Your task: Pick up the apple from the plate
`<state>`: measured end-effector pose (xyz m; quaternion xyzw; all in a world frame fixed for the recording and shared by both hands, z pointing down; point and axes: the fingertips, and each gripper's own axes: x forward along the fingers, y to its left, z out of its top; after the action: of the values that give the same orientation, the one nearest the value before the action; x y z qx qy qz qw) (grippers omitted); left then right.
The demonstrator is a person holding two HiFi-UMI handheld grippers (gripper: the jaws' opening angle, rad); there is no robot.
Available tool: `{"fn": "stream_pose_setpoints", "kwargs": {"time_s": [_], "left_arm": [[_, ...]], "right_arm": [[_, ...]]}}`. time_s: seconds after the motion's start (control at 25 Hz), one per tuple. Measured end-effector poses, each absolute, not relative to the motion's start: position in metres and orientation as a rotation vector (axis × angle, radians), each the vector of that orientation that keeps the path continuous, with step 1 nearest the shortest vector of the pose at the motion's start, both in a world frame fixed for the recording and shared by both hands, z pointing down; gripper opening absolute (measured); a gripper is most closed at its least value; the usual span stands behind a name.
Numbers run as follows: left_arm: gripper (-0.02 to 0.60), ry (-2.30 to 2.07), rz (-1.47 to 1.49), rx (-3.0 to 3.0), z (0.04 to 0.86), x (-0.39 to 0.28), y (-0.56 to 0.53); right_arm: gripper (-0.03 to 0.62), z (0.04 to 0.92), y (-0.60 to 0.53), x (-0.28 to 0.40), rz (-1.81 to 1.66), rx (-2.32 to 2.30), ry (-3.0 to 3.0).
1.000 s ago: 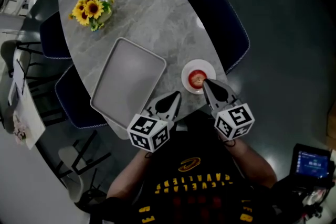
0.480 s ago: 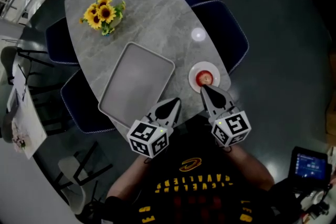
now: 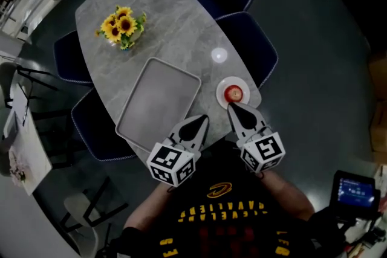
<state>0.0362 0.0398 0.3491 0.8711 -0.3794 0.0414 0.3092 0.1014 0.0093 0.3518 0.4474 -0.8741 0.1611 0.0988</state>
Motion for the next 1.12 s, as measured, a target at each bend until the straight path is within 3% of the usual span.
{"fn": "stream_pose_setpoints", "kwargs": {"time_s": [1.12], "left_arm": [[0.002,-1.075,0.020,2.400,0.323,-0.030,0.068]], "right_arm": [[0.006,0.335,0.043,0.029,0.320,1.262,-2.613]]}}
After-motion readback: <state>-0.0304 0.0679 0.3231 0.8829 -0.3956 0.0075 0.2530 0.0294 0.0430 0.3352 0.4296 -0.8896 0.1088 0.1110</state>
